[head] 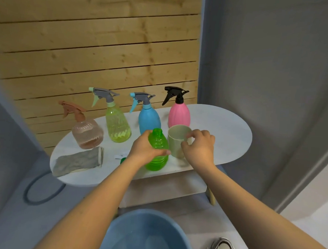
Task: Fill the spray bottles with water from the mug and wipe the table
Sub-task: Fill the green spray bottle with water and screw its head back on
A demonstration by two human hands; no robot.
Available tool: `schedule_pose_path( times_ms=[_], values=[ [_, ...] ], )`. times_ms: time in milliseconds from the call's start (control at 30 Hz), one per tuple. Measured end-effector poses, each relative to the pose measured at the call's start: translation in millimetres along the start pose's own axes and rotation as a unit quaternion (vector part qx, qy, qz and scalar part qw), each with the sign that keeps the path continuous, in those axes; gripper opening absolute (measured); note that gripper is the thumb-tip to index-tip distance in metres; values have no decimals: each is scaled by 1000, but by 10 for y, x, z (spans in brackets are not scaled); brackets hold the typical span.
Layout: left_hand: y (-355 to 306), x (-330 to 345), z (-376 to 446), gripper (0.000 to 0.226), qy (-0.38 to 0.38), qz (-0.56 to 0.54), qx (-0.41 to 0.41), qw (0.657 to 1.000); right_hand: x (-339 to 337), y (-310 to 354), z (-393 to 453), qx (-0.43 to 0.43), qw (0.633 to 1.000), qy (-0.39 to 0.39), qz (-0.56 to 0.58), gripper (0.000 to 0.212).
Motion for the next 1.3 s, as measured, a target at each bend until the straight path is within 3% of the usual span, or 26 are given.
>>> schedule_pose_path(
  times_ms=[133,300,533,833,933,1067,1167,1233,1300],
  values=[
    [14,10,-14,72,-14,-14,2,1000,107,138,-78,-24,997,32,66,22],
    [35,80,9,60,-32,-26,-5,999,280,133,-140,24,992,110,58,36],
    [43,119,12,58,-36,-40,-5,999,458,0,-78,68,980,168,79,34],
    [120,143,-25,80,78,-56,0,995,634,-145,44,91,968,184,145,33],
    [313,30,-37,95,109,10,-8,994,609,-120,21,91,970,175,139,30],
    [614,-240,-46,73,62,141,-44,987,481,24,-82,61,983,160,71,38],
    [870,-271,-46,64,82,284,-105,949,436,123,-159,38,984,165,59,44],
    [979,-219,-89,62,104,300,-136,938,424,176,-202,27,985,165,48,45],
    [978,-219,-91,60,78,304,-131,940,407,207,-225,19,986,162,44,45]
  ],
)
Point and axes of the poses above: each hand's wrist, its own z-axis towards the middle knuckle, its own x-axis out of the palm, y = z × x, the point moved 9 cm from there along z, towards the middle knuckle, and after that the axes turned 1 degree about -y, right-handed, at the moved point
